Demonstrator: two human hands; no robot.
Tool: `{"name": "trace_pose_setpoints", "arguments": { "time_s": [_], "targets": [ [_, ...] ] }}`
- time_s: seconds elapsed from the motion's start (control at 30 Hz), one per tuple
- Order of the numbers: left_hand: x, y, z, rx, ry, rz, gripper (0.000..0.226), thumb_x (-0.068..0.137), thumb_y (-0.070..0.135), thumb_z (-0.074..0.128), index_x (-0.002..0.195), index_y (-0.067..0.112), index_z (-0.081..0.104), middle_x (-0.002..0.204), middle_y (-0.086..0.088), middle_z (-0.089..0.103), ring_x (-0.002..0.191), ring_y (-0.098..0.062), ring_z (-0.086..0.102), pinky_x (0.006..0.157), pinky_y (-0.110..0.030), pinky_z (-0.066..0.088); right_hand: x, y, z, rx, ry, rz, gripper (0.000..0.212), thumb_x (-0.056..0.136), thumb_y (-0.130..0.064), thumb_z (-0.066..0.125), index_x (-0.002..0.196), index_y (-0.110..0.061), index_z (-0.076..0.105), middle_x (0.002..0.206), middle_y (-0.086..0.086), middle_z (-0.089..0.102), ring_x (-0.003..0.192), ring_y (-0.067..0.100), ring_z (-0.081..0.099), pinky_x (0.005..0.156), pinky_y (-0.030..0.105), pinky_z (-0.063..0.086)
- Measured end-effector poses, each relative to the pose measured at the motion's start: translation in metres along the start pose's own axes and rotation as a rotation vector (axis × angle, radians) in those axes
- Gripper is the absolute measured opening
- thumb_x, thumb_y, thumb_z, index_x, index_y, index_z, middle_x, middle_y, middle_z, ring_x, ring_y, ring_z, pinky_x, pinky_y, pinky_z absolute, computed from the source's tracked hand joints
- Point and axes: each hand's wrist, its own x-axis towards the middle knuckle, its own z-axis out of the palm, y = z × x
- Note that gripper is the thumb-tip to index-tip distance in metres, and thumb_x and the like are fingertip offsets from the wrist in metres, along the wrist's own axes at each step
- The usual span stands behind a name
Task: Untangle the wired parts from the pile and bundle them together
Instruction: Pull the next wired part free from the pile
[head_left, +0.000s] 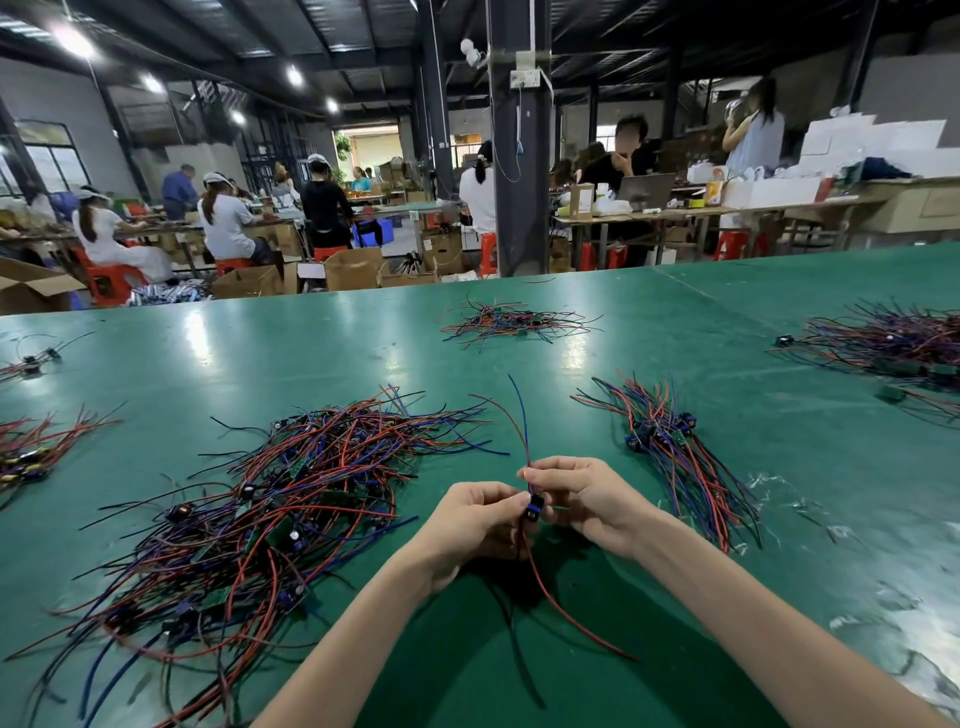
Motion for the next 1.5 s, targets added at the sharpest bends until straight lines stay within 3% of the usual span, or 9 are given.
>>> {"name": "trace_pose_setpoints", "arguments": {
  "time_s": [0.33, 0.57, 0.73, 0.87, 1.0, 1.17, 1.27, 1.4, 1.5],
  "targets": [
    [0.0039, -0.0010, 0.0038, -0.115, 0.050, 0.009, 0.014, 0.091, 0.015, 0.060, 0.089, 0.003, 0.066, 0.077, -0.007, 0.069, 0.058, -0.015, 0.064, 0.062, -0.027, 0.057, 0.0011, 0.0020, 0.0029, -0.059, 0.058, -0.056, 0.006, 0.079, -0.004, 0.070, 0.076, -0.007, 0.065, 0.060, 0.001, 0.061, 0.045, 0.006, 0.042, 0.043, 0.015, 0.035],
    [0.0069, -0.0032, 0.0017, -0.132, 0.108, 0.004, 0.009, 0.090, 0.005, 0.059, 0.087, 0.003, 0.067, 0.084, -0.017, 0.063, 0.067, -0.023, 0.058, 0.068, -0.037, 0.056, 0.0005, 0.0038, 0.0054, -0.098, 0.054, -0.054, 0.009, 0.077, -0.004, 0.070, 0.071, -0.009, 0.070, 0.064, 0.003, 0.061, 0.045, 0.006, 0.040, 0.041, 0.014, 0.032],
    [0.0080, -0.0025, 0.0002, -0.149, 0.092, -0.006, 0.012, 0.087, 0.001, 0.058, 0.079, 0.002, 0.067, 0.082, -0.018, 0.069, 0.063, -0.024, 0.064, 0.071, -0.038, 0.057, 0.0034, 0.0045, 0.0063, -0.062, 0.125, -0.115, 0.011, 0.079, -0.004, 0.070, 0.068, -0.007, 0.072, 0.065, 0.005, 0.058, 0.046, 0.009, 0.037, 0.053, 0.023, 0.034],
    [0.0089, -0.0050, 0.0008, -0.152, 0.115, 0.008, 0.010, 0.087, 0.003, 0.061, 0.082, 0.000, 0.069, 0.079, -0.017, 0.066, 0.061, -0.022, 0.062, 0.066, -0.035, 0.057, 0.0032, 0.0048, 0.0062, -0.046, 0.072, -0.079, 0.009, 0.082, -0.006, 0.068, 0.073, -0.008, 0.069, 0.063, 0.001, 0.059, 0.041, 0.005, 0.041, 0.043, 0.015, 0.034],
    [0.0089, -0.0060, 0.0021, -0.191, 0.121, 0.024, 0.011, 0.086, 0.007, 0.064, 0.089, -0.003, 0.068, 0.093, -0.025, 0.061, 0.072, -0.026, 0.052, 0.063, -0.033, 0.058, 0.0030, 0.0069, 0.0066, -0.075, 0.016, -0.043, 0.006, 0.082, -0.010, 0.068, 0.076, -0.009, 0.069, 0.064, 0.001, 0.063, 0.045, 0.005, 0.043, 0.044, 0.014, 0.033],
    [0.0064, -0.0046, 0.0010, -0.138, 0.060, 0.040, 0.018, 0.080, 0.014, 0.068, 0.084, -0.003, 0.068, 0.076, -0.013, 0.070, 0.055, -0.014, 0.060, 0.053, -0.026, 0.055, 0.0031, 0.0048, 0.0049, -0.101, -0.054, -0.019, 0.018, 0.063, -0.025, 0.078, 0.072, -0.011, 0.070, 0.063, 0.001, 0.061, 0.051, 0.007, 0.044, 0.052, 0.016, 0.038],
    [0.0061, -0.0060, 0.0010, -0.075, 0.032, 0.044, 0.019, 0.081, 0.017, 0.066, 0.086, -0.002, 0.068, 0.083, -0.017, 0.066, 0.065, -0.019, 0.056, 0.058, -0.028, 0.057, 0.0041, 0.0040, 0.0031, -0.123, -0.080, -0.022, 0.023, 0.055, -0.031, 0.080, 0.065, -0.012, 0.069, 0.062, 0.001, 0.059, 0.054, 0.008, 0.046, 0.057, 0.016, 0.044],
    [0.0040, -0.0047, 0.0033, -0.029, -0.004, 0.042, 0.011, 0.082, 0.016, 0.067, 0.077, 0.006, 0.071, 0.078, -0.017, 0.056, 0.063, -0.018, 0.053, 0.070, -0.036, 0.054, 0.0061, 0.0067, 0.0024, -0.118, -0.056, -0.097, 0.017, 0.060, -0.020, 0.079, 0.063, -0.007, 0.068, 0.060, 0.004, 0.064, 0.051, 0.010, 0.052, 0.052, 0.017, 0.049],
    [0.0049, -0.0052, 0.0015, 0.028, -0.015, 0.027, 0.017, 0.085, 0.011, 0.066, 0.069, 0.006, 0.065, 0.058, -0.004, 0.058, 0.051, -0.012, 0.059, 0.061, -0.028, 0.052, 0.0096, 0.0082, 0.0012, -0.264, 0.057, -0.226, 0.016, 0.068, -0.012, 0.081, 0.061, -0.008, 0.066, 0.047, -0.005, 0.057, 0.039, 0.002, 0.044, 0.041, 0.013, 0.037]
  ]
}}
